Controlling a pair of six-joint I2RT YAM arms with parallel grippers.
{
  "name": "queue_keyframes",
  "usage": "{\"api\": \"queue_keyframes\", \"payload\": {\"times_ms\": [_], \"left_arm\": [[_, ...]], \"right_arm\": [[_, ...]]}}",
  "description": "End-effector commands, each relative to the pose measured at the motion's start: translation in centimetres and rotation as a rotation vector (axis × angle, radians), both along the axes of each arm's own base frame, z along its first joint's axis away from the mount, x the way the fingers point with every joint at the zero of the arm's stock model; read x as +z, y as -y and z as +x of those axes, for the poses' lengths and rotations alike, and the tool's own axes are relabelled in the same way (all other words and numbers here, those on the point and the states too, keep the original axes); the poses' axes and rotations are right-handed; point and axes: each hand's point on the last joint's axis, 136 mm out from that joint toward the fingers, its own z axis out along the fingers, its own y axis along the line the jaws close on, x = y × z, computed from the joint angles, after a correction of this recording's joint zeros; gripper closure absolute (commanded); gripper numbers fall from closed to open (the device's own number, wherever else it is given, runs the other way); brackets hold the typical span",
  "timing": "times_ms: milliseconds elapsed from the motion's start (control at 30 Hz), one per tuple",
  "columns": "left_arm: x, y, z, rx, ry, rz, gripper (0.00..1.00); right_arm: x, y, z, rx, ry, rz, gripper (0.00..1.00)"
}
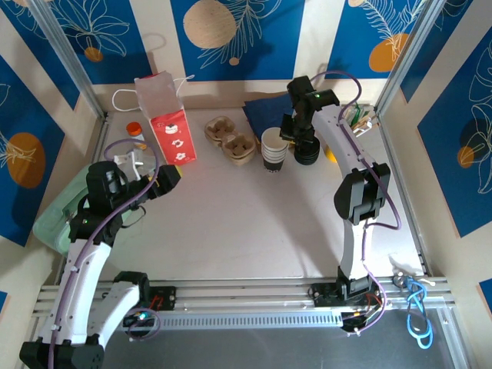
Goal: Pack the takeout coffee
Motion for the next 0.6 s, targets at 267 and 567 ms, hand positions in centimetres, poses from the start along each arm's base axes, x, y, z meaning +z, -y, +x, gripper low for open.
{"api": "queue_keyframes", "payload": {"times_ms": [267, 567], "left_arm": [[0.4, -0.1, -0.3, 0.006, 0.014, 0.009, 0.01], [0.7, -0.5, -0.4, 0.026, 0.016, 0.025, 0.01]], "right_arm": [[5.2, 0.1, -0.8, 0.017, 0.070, 0.076, 0.98], [11.6, 0.1, -3.2, 0.058, 0.151, 0.131, 0.99]]}}
